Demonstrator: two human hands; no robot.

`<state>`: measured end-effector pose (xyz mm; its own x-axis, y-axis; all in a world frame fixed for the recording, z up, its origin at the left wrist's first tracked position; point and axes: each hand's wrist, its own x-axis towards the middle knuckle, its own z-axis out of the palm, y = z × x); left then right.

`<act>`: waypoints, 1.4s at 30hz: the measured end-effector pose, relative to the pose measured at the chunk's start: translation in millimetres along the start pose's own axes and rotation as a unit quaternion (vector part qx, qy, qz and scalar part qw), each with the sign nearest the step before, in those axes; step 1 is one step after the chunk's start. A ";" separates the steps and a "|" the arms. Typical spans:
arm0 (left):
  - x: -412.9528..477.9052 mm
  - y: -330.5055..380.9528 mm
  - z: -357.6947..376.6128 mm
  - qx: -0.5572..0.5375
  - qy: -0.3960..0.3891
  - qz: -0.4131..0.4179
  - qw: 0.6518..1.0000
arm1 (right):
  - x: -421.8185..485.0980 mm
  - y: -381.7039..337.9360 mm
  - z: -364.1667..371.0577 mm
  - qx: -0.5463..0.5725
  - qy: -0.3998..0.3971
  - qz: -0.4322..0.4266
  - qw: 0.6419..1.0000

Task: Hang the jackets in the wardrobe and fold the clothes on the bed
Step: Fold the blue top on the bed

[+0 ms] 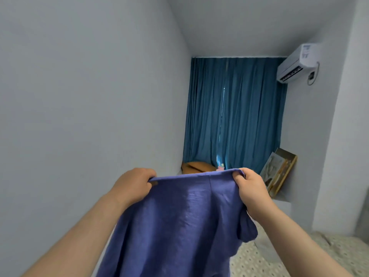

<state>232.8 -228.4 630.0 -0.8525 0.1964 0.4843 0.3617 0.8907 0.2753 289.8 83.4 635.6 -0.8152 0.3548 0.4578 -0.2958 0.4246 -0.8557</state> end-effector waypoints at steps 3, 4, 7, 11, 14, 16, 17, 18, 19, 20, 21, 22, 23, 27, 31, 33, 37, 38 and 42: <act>6.0 1.5 -10.8 0.016 0.013 0.001 1.000 | 6.2 -14.0 -23.9 -0.008 -0.002 0.018 1.000; 8.6 1.6 -14.3 0.019 0.015 -0.003 1.000 | 8.7 -17.7 -31.5 -0.011 -0.005 0.025 1.000; 17.5 1.0 -24.2 0.022 0.031 -0.016 0.999 | 16.3 -25.4 -51.7 -0.017 0.000 0.046 0.999; 28.4 4.3 -28.4 0.042 0.080 -0.038 0.995 | 21.9 -40.4 -65.6 0.084 0.024 0.137 0.987; 31.1 27.2 -23.0 0.000 0.060 -0.052 0.997 | 23.1 -53.2 -56.9 0.208 0.008 0.227 0.951; 27.5 54.4 -12.6 0.010 0.041 -0.015 0.999 | 19.9 -64.2 -43.0 0.308 -0.018 0.227 0.924; 23.6 69.8 -7.5 -0.014 0.041 0.015 0.999 | 16.8 -71.2 -35.9 0.331 -0.032 0.220 0.917; 18.0 86.2 -3.3 -0.059 0.030 0.044 0.997 | 14.9 -76.0 -28.7 0.350 -0.045 0.209 0.912; 11.5 100.8 1.1 -0.112 0.015 0.074 0.991 | 13.0 -81.6 -21.4 0.364 -0.059 0.192 0.909; 4.7 114.4 6.1 -0.159 -0.005 0.099 0.982 | 12.2 -85.4 -15.1 0.378 -0.069 0.176 0.906; -1.7 126.7 10.7 -0.200 -0.029 0.119 0.972 | 11.7 -90.1 -10.9 0.383 -0.078 0.164 0.906; -8.5 136.1 16.3 -0.251 -0.050 0.127 0.958 | 13.1 -93.7 -7.6 0.386 -0.079 0.158 0.905; -14.9 143.3 23.4 -0.322 -0.074 0.124 0.936 | 14.6 -97.2 -5.6 0.387 -0.075 0.159 0.905; -28.7 151.5 54.7 -0.426 -0.101 0.087 0.895 | 24.0 -103.2 -5.3 0.411 -0.044 0.178 0.893; -25.3 150.5 75.5 -0.319 -0.080 0.034 0.944 | 31.2 -99.9 -13.0 0.433 -0.042 0.181 0.882; -21.0 149.9 75.3 -0.372 -0.081 -0.004 0.925 | 34.8 -98.3 -21.3 0.420 -0.030 0.181 0.889; -8.7 143.7 53.6 -0.503 -0.005 -0.036 0.864 | 45.0 -80.1 -50.9 0.294 0.028 0.193 0.936; -6.1 142.8 46.8 -0.522 0.007 -0.026 0.853 | 44.7 -72.3 -56.6 0.227 0.019 0.194 0.954; 0.4 145.1 14.7 -0.516 -0.008 0.069 0.854 | 20.9 -46.7 -52.4 -0.038 -0.108 0.038 0.993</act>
<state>279.4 -93.0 657.9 -0.7768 0.2827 0.5627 0.5922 0.0240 0.8055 312.8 114.6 697.8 -0.9241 0.2045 0.3227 -0.1973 0.4680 -0.8614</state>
